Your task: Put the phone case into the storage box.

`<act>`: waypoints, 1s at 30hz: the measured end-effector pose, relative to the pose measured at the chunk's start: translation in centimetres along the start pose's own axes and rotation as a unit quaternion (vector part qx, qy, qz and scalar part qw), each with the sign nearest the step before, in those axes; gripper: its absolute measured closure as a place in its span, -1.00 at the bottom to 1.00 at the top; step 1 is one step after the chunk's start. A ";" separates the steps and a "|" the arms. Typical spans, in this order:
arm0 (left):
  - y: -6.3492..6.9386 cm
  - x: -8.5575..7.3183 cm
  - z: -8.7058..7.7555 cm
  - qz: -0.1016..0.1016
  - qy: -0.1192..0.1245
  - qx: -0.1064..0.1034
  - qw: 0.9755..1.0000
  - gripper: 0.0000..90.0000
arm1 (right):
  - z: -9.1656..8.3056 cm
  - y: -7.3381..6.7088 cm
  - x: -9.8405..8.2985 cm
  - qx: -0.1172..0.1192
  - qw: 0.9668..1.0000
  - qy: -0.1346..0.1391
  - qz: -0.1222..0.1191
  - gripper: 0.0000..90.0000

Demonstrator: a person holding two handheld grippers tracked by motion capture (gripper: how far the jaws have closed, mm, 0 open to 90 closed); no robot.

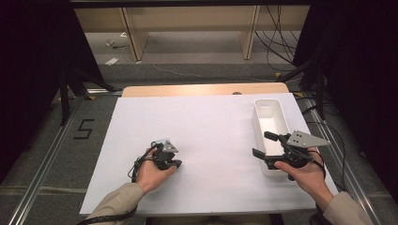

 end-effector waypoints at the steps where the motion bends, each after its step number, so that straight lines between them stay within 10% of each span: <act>1: 0.0 0.0 0.0 -0.001 -0.001 -0.001 1.000 1.00 | 0.0 0.0 0.0 0.000 1.000 0.000 0.000 -0.54; 30: -0.9 -3.6 -3.2 -0.041 -0.068 0.013 0.997 1.00 | -0.2 0.1 0.0 -0.003 1.000 0.001 0.003 -0.53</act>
Point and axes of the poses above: each handheld gripper's, and its own axes: z roughly forward along the jaws, x roughly out of its top, y roughly to its right, the point moved 7 cm from there along z, roughly forward along the jaws, and after that the axes turned 7 degrees about -x, right-handed, at the moved point
